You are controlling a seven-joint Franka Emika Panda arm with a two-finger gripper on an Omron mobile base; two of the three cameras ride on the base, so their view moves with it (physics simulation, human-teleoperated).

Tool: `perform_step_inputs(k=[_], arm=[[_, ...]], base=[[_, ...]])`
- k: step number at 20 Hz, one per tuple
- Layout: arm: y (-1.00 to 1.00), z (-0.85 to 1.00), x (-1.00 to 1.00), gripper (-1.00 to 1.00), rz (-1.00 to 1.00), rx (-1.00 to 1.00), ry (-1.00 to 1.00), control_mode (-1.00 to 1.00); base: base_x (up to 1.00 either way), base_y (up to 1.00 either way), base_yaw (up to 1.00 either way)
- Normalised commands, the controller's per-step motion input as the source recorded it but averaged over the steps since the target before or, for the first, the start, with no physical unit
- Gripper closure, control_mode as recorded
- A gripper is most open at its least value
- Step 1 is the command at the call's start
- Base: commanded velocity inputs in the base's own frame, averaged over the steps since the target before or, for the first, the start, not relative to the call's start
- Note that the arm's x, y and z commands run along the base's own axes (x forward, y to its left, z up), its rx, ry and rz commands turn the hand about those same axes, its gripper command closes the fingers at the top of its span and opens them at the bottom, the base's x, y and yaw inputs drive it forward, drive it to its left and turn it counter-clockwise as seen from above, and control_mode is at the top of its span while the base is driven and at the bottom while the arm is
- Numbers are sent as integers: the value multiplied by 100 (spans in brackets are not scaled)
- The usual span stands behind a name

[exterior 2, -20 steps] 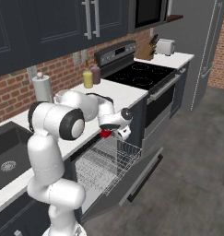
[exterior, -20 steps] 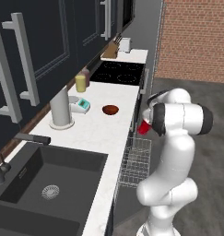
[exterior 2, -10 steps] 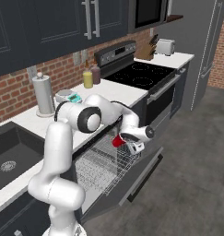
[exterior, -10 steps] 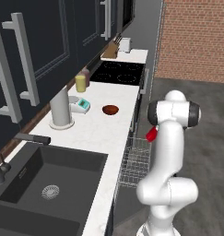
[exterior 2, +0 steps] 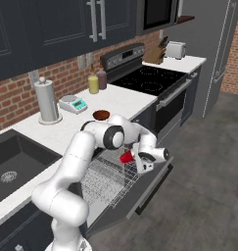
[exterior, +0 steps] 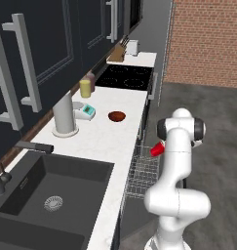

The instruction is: Pick up the cup and bowl from the counter, place them in the dishwasher, and close the dishwasher door.

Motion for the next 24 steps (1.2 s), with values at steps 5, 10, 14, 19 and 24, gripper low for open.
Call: perform_step_inputs(k=[5, 10, 14, 19, 24], arm=[[32, -52, 72, 100, 0, 7, 15, -100], [28, -42, 63, 100, -3, 1, 16, -100], [16, -45, 22, 100, -8, 0, 17, -100], [10, -44, -2, 100, -14, 0, 15, -100], [20, -33, -4, 100, -15, 0, 11, -100]], base=[[0, 0, 0], [0, 0, 0], [0, 0, 0], [0, 0, 0], [0, 0, 0]])
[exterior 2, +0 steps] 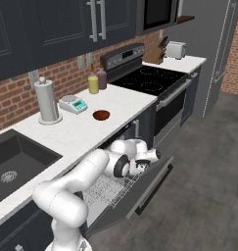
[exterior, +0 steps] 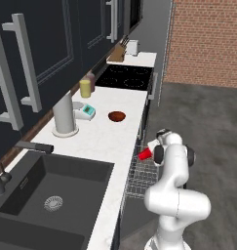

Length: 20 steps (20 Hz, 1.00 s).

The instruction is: Pick up the cup and bowl from the counter, place them in the dishwasher, and close the dishwasher door.

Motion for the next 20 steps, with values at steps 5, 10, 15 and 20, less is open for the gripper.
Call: perform_step_inputs(k=[5, 10, 15, 20], arm=[[51, -21, 0, -100, -13, 0, 7, -100], [45, -17, 0, -100, -14, 0, 12, -100], [4, -5, -1, -100, -15, 0, 12, -100], [-19, 0, -19, -100, -15, 0, 10, -100]], base=[[0, 0, 0], [0, 0, 0], [0, 0, 0], [0, 0, 0]])
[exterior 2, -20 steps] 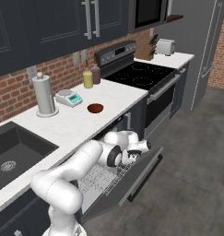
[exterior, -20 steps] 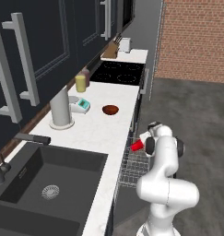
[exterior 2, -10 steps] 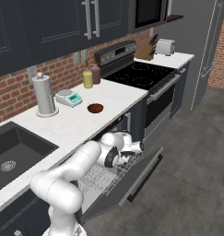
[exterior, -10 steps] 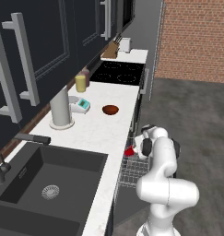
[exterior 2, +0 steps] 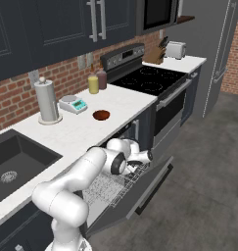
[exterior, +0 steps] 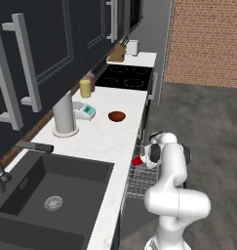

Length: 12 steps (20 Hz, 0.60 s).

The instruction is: Pick up the cup and bowl from the counter, place them in the dishwasher, and close the dishwasher door.

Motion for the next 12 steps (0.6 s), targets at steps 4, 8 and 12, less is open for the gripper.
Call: perform_step_inputs(k=[4, 8, 12], arm=[[-52, 13, -46, -100, -14, 0, 7, -100], [-62, 61, -71, -100, -10, 1, 1, -100], [-44, 96, -73, -100, -3, 2, -1, -100]], base=[[0, 0, 0], [0, 0, 0], [0, 0, 0]])
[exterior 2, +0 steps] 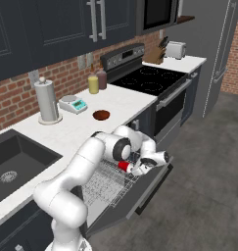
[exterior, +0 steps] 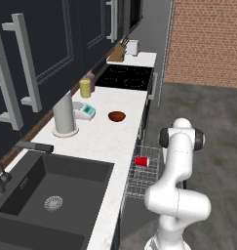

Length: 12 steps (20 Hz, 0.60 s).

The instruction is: Pick up the cup and bowl from the counter, place them in the dishwasher, and close the dishwasher door.

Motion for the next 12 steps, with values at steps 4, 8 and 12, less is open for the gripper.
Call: perform_step_inputs(k=[4, 8, 12], arm=[[-8, 100, -36, -100, 0, 0, -10, -100], [0, 100, -15, -100, 9, -1, -18, -100], [17, 100, -3, -100, 24, -11, -25, -100]], base=[[0, 0, 0], [0, 0, 0], [0, 0, 0]])
